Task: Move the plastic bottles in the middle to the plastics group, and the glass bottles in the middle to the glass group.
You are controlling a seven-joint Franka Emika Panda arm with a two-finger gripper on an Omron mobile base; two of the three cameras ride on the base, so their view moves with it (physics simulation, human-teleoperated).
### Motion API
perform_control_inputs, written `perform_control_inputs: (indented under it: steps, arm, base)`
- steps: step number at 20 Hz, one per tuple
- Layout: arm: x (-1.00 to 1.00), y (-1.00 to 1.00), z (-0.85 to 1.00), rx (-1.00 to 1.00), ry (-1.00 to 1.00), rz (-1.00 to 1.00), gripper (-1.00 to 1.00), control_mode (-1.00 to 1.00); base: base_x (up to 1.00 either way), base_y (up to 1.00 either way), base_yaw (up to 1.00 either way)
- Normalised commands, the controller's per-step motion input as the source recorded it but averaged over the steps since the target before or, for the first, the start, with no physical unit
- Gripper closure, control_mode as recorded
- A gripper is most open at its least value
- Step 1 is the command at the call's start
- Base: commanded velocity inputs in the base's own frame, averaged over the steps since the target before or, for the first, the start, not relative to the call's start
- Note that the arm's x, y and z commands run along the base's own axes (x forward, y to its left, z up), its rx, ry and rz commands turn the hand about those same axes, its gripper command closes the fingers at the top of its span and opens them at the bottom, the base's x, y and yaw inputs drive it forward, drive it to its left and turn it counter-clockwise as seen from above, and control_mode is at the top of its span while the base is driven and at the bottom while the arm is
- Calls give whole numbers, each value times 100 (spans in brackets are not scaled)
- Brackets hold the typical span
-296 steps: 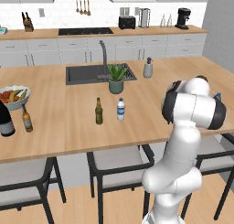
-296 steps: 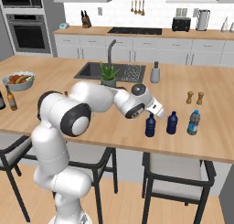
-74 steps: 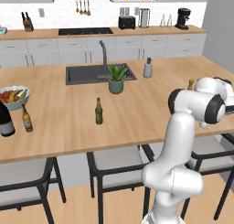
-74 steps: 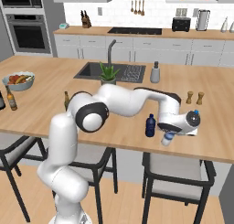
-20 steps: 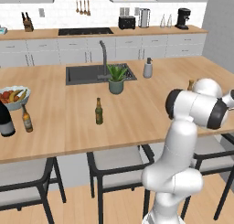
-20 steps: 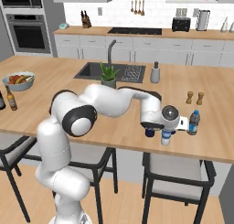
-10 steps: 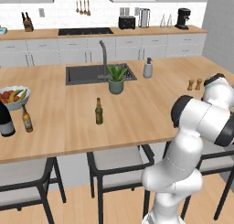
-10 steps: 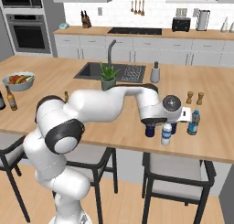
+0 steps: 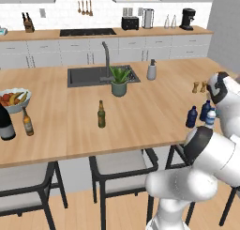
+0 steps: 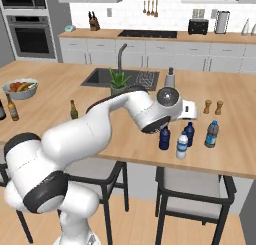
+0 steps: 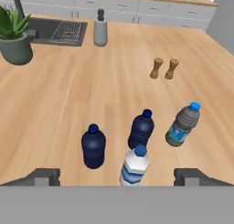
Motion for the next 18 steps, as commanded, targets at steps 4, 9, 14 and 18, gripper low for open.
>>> perform_control_inputs:
  steps: [4,9,14,18]
  arm:
    - [-11,100,26,-16,-6,0,-100,-100]
    - [-1,100,2,-12,-1,0,-100,-100]
    - [0,100,0,-1,0,0,-100,-100]
    - [0,100,3,1,0,0,-100,-100]
  base:
    - [0,0,0]
    - [0,0,0]
    - [0,0,0]
    - [0,0,0]
